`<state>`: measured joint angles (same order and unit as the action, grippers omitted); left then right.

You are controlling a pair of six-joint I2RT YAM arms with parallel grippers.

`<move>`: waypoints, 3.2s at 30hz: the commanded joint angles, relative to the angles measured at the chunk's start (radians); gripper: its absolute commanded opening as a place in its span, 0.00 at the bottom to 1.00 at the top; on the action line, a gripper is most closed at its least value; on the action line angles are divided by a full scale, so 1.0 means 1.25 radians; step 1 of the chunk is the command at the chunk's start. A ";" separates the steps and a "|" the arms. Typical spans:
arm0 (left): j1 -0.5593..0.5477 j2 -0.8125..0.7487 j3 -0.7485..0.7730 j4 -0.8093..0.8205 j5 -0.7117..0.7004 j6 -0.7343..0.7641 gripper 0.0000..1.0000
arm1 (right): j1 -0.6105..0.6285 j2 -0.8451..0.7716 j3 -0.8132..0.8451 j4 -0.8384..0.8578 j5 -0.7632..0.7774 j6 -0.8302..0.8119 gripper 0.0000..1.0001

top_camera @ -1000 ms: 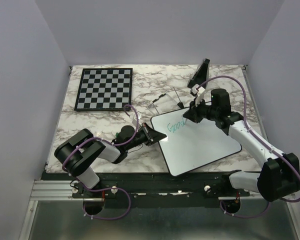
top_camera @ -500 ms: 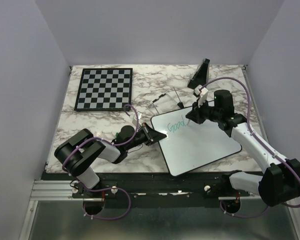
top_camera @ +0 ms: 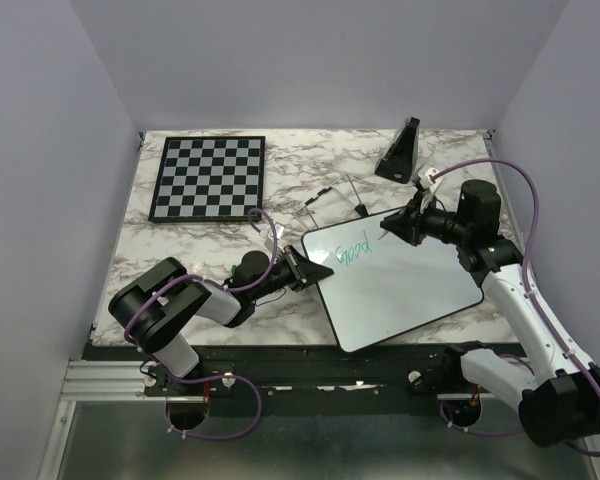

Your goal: Write a sentence on the whiteboard

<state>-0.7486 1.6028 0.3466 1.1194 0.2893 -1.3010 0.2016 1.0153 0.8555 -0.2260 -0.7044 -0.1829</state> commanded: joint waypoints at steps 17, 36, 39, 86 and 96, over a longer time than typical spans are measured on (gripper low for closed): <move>-0.012 -0.030 -0.002 0.004 0.039 0.084 0.00 | -0.080 0.033 -0.038 0.019 -0.111 -0.033 0.01; -0.012 -0.032 -0.009 0.015 0.041 0.087 0.00 | -0.091 0.047 -0.043 0.036 -0.126 -0.043 0.01; -0.013 -0.033 -0.005 0.011 0.046 0.087 0.00 | -0.090 0.066 -0.030 0.043 -0.120 -0.068 0.01; -0.020 -0.044 0.001 -0.006 0.036 0.092 0.00 | -0.091 0.197 -0.033 0.073 -0.089 -0.154 0.01; -0.021 -0.044 0.001 -0.008 0.035 0.092 0.00 | -0.093 0.159 -0.047 -0.017 -0.093 -0.203 0.01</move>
<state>-0.7597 1.5738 0.3458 1.0988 0.2962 -1.2743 0.0914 1.2388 0.8124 -0.1600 -0.8246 -0.3874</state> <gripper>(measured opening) 0.073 0.165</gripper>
